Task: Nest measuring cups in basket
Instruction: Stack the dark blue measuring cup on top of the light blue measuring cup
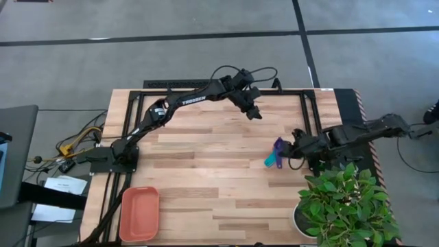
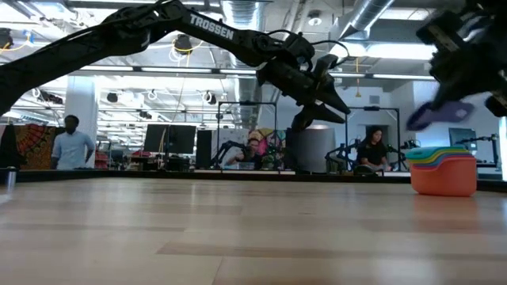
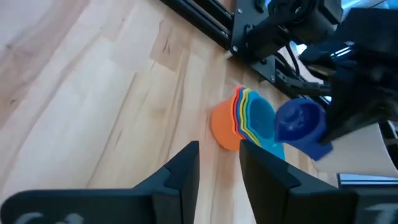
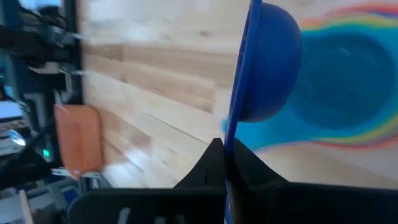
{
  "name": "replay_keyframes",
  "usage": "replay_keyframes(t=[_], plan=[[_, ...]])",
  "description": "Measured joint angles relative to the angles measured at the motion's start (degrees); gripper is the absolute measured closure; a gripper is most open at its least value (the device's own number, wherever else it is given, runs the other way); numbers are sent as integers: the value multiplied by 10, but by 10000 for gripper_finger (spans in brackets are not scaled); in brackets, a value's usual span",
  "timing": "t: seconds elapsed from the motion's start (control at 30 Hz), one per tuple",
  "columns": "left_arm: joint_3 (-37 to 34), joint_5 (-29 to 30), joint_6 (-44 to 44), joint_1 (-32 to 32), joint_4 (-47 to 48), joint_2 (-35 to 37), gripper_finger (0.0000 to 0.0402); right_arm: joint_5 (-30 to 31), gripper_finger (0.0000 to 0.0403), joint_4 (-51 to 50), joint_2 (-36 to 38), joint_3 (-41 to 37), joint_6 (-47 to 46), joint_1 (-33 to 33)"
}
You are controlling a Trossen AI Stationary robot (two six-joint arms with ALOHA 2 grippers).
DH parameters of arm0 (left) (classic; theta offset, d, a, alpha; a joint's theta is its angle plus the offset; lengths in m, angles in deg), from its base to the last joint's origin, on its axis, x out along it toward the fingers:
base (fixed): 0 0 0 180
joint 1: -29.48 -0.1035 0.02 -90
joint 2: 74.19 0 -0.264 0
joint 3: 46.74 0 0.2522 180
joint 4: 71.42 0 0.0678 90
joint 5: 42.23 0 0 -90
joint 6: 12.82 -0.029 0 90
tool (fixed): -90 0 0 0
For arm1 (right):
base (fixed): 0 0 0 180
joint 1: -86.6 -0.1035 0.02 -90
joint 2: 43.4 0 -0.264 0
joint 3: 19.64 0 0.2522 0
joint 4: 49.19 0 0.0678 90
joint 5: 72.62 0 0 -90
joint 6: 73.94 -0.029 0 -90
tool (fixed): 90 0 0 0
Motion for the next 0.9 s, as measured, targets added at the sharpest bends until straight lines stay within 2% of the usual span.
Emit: replay_keyframes(t=[0.4,0.7,0.9], plan=[[0,1,-1,6,-1,0,298,60,387,-1,67,-63,-69,-72],[0,6,0,6,-2,0,298,60,333,-19,83,-64,-85,-79],[0,13,5,7,-2,0,298,60,316,-20,83,-64,-87,-78]])
